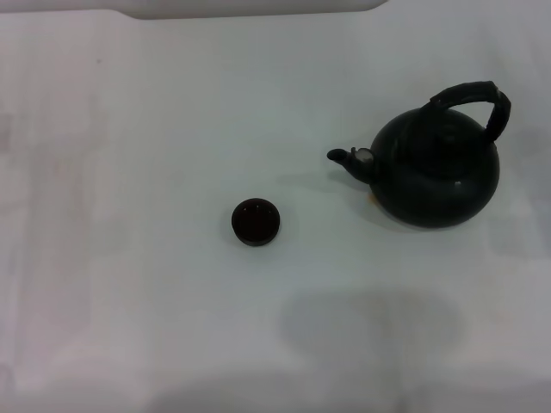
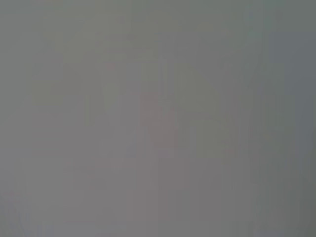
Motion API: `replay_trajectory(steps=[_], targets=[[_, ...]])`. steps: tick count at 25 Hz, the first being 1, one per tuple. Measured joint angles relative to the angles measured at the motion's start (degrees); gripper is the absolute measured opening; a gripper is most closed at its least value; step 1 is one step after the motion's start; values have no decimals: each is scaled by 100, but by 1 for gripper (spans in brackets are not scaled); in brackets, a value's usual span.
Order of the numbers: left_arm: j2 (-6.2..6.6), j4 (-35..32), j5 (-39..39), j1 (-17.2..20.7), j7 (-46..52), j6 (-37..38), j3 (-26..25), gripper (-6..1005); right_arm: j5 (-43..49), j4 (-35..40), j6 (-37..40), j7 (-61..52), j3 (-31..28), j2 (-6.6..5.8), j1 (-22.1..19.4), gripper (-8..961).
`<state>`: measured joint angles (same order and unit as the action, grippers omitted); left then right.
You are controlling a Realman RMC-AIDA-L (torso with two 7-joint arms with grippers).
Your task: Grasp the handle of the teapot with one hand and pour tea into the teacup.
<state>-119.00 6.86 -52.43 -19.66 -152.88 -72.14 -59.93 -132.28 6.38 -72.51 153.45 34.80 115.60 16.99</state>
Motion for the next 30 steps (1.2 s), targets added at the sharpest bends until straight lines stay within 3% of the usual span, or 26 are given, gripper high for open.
replay_trajectory(steps=[6,30], targets=[[25,-22,279,-118,-10,427,-1,876,10,-41,-2,7,33,-2,58,641],[7,27,360,-333,-155,559,-30,876,4,-149,56,20,5,5,83,648]])
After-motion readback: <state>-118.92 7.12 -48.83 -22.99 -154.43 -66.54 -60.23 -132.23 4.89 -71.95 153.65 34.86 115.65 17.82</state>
